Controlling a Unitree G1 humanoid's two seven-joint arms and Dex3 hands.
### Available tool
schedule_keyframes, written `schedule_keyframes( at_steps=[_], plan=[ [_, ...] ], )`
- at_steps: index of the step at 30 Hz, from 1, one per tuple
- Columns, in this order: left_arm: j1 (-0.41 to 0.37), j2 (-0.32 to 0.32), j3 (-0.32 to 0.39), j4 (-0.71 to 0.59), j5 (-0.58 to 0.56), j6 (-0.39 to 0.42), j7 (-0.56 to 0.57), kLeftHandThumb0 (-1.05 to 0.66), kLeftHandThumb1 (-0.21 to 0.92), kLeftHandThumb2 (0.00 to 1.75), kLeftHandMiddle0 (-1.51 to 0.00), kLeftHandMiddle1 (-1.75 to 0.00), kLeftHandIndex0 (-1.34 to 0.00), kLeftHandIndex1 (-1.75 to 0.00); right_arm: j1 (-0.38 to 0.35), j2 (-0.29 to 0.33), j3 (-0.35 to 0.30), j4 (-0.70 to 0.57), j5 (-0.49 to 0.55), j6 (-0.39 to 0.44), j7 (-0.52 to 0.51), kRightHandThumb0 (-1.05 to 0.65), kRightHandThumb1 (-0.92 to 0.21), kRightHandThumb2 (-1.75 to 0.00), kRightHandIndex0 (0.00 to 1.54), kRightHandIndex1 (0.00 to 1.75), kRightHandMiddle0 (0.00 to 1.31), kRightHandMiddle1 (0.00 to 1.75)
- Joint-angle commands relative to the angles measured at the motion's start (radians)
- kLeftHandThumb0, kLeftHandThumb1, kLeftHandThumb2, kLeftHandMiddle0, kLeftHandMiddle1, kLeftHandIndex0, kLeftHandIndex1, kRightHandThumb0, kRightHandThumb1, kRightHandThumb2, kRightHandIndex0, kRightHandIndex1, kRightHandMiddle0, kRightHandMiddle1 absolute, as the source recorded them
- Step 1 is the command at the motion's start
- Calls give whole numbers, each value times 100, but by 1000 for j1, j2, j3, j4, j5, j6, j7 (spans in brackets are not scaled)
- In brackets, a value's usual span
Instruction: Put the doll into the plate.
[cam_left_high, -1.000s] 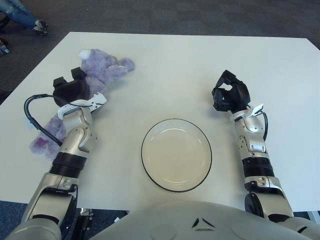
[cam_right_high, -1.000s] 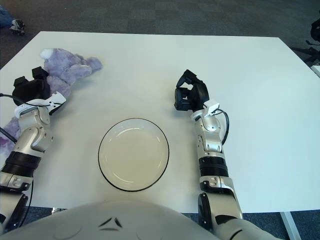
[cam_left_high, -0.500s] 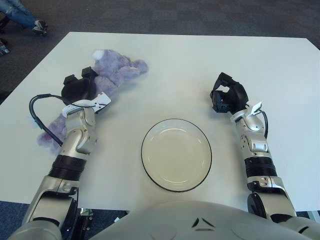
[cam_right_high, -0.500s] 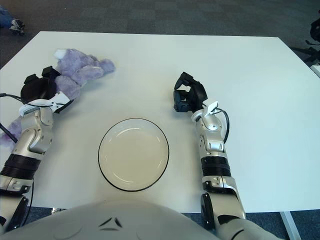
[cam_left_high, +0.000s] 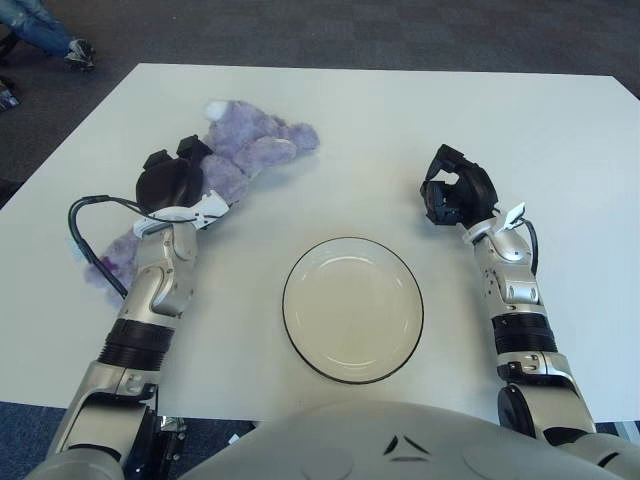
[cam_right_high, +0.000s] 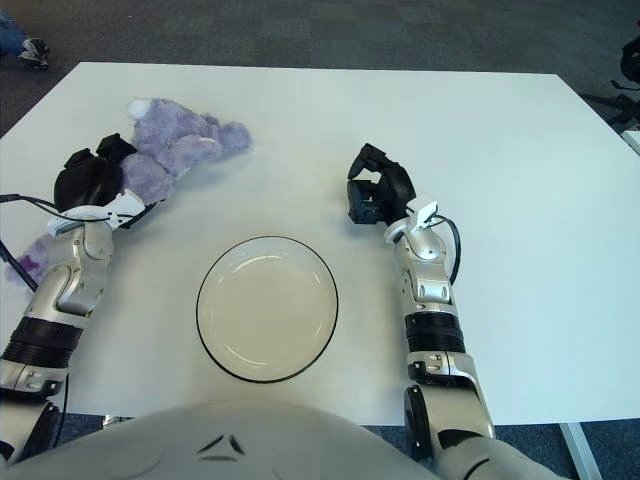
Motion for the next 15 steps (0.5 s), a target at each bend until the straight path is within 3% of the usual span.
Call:
schedule_keyframes(
  at_steps=[1,9,15],
  plan=[
    [13,2,15,1,-38,-75,28,53,16,151,-74,-175,-103,-175,-5,-14,0,-11,3,14,2,-45,-41,-120,124,175,53,175],
    [25,2,28,-3,-83,-170,37,54,14,153,-76,-175,-101,-175,-6,-16,1,-16,0,28,-1,-45,-41,-120,123,175,54,175],
    [35,-12,36,-23,-130,-189,2,55,13,154,-76,-175,-102,-175,-8,-16,3,-16,-7,32,-4,-45,-41,-120,123,175,54,175]
  ],
)
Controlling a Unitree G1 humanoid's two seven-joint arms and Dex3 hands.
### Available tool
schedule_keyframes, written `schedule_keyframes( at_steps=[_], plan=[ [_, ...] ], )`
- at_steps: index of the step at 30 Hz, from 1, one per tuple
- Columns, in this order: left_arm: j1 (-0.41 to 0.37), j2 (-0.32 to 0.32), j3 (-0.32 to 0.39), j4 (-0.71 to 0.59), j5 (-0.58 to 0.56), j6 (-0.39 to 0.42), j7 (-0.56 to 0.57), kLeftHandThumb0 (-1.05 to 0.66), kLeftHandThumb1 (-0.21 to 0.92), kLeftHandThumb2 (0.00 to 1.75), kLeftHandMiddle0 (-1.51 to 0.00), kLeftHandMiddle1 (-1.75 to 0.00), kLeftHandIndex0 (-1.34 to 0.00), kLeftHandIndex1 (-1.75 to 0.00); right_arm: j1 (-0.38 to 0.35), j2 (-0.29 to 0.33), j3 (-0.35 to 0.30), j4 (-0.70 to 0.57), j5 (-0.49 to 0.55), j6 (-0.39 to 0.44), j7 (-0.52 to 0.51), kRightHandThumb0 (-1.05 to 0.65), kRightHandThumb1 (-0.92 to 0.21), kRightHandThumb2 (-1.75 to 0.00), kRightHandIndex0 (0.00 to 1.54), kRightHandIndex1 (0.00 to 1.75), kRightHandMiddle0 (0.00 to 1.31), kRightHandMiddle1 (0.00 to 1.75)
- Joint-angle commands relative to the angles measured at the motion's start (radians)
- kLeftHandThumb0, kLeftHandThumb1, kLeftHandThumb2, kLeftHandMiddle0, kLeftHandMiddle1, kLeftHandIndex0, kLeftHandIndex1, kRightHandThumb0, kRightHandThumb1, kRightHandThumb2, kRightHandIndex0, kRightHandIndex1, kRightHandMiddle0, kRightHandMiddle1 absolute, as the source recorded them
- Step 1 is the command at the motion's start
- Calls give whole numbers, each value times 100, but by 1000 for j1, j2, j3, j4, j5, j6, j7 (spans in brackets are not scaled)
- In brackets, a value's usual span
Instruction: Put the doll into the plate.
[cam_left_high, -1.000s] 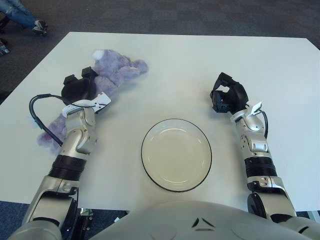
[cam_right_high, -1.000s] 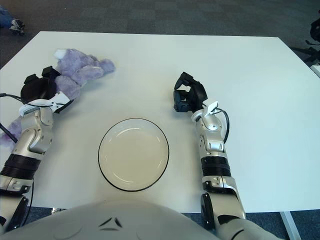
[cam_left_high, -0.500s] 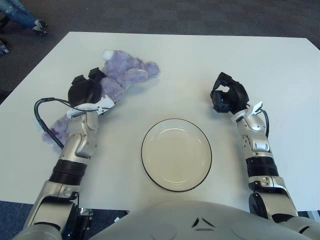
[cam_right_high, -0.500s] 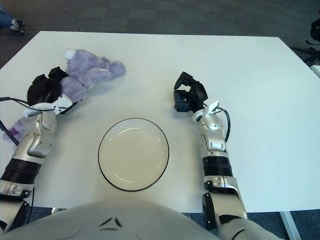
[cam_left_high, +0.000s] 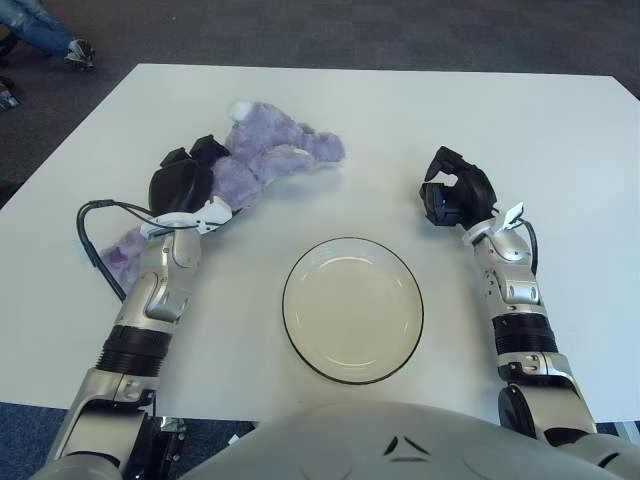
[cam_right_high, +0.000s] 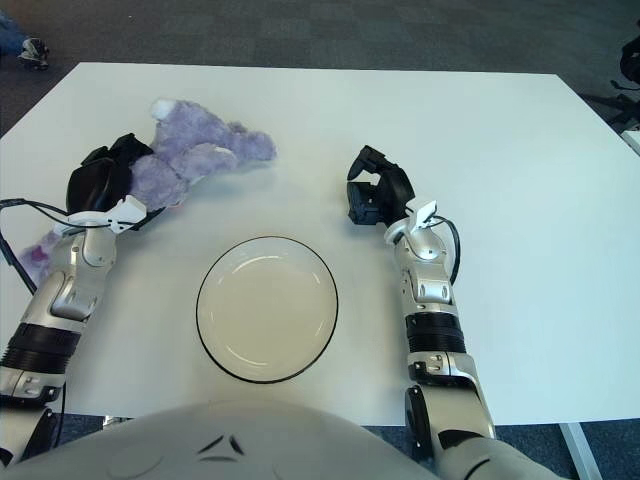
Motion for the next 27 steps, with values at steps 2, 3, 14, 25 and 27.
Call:
schedule_keyframes(
  at_steps=[2,3,14,25,27],
  plan=[
    [13,-8,17,-21,-31,-22,-16,55,13,154,-76,-175,-102,-175,-8,-12,4,-17,-6,10,-6,-45,-41,-120,122,175,54,175],
    [14,-9,17,-22,-33,-25,-17,55,13,154,-76,-175,-102,-175,-8,-12,4,-17,-6,10,-6,-45,-41,-120,122,175,54,175],
    [18,-24,-3,-25,-16,-73,5,56,10,158,-79,-175,-105,-175,-11,-11,3,-21,-1,29,-4,-45,-40,-122,122,175,55,175],
    [3,-24,-12,32,4,-196,74,57,8,161,-81,-175,-108,-175,-12,-13,4,-16,-7,20,-7,-45,-40,-121,123,175,54,175],
    [1,-26,-12,39,8,-208,83,58,7,161,-81,-175,-108,-175,-12,-14,4,-15,-7,20,-6,-45,-40,-121,123,175,54,175]
  ],
)
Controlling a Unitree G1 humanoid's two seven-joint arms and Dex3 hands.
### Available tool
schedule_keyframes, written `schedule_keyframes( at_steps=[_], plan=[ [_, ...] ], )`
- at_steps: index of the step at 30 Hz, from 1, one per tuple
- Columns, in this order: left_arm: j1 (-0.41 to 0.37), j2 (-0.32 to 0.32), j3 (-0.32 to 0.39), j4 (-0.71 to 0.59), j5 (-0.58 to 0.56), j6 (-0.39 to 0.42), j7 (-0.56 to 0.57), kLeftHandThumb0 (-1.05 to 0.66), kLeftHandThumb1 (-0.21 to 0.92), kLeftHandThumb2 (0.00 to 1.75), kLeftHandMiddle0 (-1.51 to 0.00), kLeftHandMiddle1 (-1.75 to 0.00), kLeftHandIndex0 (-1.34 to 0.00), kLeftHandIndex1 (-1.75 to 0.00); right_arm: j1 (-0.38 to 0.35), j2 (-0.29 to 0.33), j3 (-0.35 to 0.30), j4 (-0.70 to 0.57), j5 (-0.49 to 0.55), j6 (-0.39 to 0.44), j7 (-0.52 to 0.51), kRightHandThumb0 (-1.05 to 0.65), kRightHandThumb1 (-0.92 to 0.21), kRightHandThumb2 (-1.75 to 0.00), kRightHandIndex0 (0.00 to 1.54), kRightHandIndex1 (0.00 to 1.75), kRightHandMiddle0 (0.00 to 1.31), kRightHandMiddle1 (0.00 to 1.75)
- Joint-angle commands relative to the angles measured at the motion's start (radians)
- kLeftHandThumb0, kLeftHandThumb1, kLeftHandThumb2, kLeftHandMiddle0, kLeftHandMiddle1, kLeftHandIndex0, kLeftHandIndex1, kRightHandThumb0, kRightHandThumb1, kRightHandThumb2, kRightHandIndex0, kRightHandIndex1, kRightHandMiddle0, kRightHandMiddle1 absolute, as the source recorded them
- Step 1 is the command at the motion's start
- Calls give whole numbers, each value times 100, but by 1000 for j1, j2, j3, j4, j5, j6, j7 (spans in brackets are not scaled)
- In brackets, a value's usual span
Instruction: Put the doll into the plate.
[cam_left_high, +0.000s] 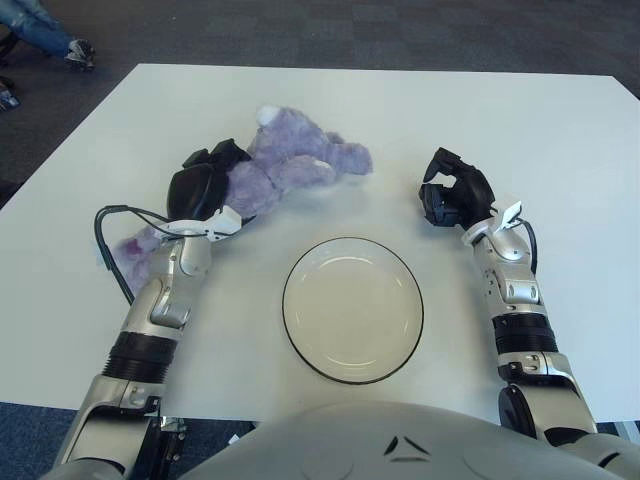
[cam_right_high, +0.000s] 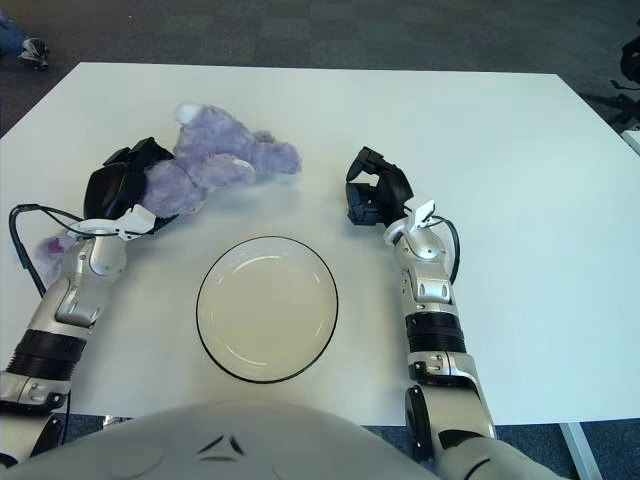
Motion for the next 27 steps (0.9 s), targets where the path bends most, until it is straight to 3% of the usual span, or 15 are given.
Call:
schedule_keyframes(
  at_steps=[1,14,27],
  plan=[
    [-18,-3,0,15,8,-34,34,58,7,161,-81,-175,-108,-175,-12,-13,-1,-10,-1,-1,-2,-45,-40,-121,123,175,54,175],
    [-15,-8,9,9,12,-91,64,59,5,164,-83,-175,-111,-175,-21,-15,-2,5,0,1,-1,-46,-37,-125,123,175,57,175],
    [8,-28,26,-98,42,-91,89,59,6,163,-83,-175,-110,-175,-26,-23,1,19,-4,0,-3,-46,-37,-125,123,175,57,175]
  ],
)
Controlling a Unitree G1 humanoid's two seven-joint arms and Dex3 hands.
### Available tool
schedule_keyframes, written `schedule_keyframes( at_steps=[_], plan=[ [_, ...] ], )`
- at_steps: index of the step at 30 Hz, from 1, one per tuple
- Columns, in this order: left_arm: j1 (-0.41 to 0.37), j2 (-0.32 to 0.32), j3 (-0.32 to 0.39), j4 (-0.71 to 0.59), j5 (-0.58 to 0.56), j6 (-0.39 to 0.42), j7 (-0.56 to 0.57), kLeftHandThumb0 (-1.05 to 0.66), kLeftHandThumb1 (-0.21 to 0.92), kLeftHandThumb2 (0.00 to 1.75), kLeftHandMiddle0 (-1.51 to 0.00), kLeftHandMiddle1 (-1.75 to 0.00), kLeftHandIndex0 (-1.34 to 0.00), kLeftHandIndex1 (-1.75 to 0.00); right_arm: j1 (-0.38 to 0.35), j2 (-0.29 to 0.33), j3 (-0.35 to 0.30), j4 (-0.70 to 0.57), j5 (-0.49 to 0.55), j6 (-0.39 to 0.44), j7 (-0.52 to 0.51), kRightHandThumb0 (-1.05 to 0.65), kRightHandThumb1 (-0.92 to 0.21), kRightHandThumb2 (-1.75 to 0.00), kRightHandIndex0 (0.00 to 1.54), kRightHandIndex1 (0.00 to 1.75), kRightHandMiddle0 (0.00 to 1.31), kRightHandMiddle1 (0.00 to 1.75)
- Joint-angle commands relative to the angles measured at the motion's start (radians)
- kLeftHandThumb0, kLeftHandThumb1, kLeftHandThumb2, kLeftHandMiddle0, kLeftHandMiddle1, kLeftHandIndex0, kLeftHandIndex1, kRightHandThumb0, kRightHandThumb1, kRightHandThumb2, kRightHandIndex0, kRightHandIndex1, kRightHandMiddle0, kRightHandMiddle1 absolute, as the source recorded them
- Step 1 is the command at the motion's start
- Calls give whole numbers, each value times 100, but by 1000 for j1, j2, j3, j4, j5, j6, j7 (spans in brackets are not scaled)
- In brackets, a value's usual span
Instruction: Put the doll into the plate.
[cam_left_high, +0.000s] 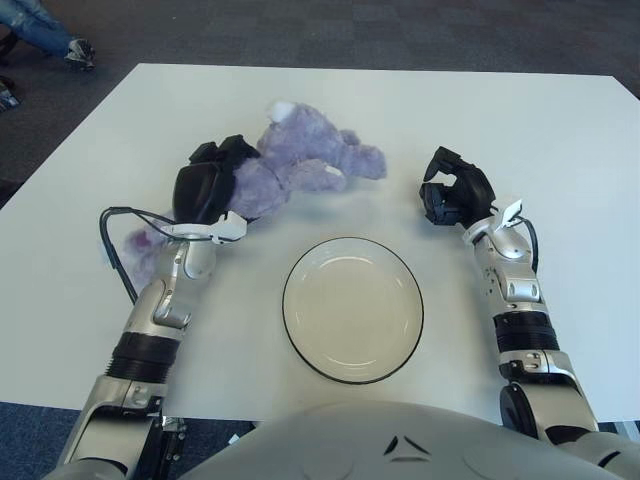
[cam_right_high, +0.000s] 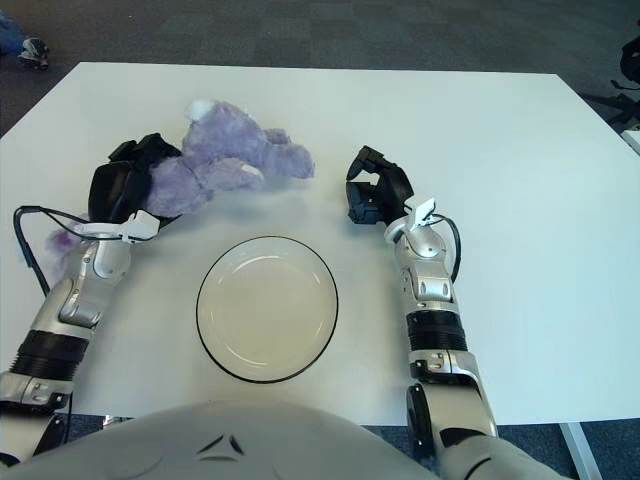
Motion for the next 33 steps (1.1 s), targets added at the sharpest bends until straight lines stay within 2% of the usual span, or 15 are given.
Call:
schedule_keyframes(
  at_steps=[1,14,23,33],
  plan=[
    [6,-16,19,-51,12,-3,29,59,6,163,-83,-175,-110,-175,-20,-10,-3,11,-1,2,-2,-46,-37,-125,122,175,57,175],
    [47,-71,50,-159,-30,3,5,58,6,163,-82,-175,-110,-175,-30,-15,-4,38,-7,-3,-11,-47,-36,-126,122,175,58,175],
    [51,-85,68,-206,-17,-11,18,58,7,162,-82,-175,-111,-175,-38,-14,-7,52,9,5,-2,-47,-35,-128,123,175,59,175],
    [50,-100,82,-245,-12,-17,21,59,5,164,-84,-175,-112,-175,-46,-21,-6,72,5,-8,6,-45,-39,-122,123,175,55,175]
  ],
)
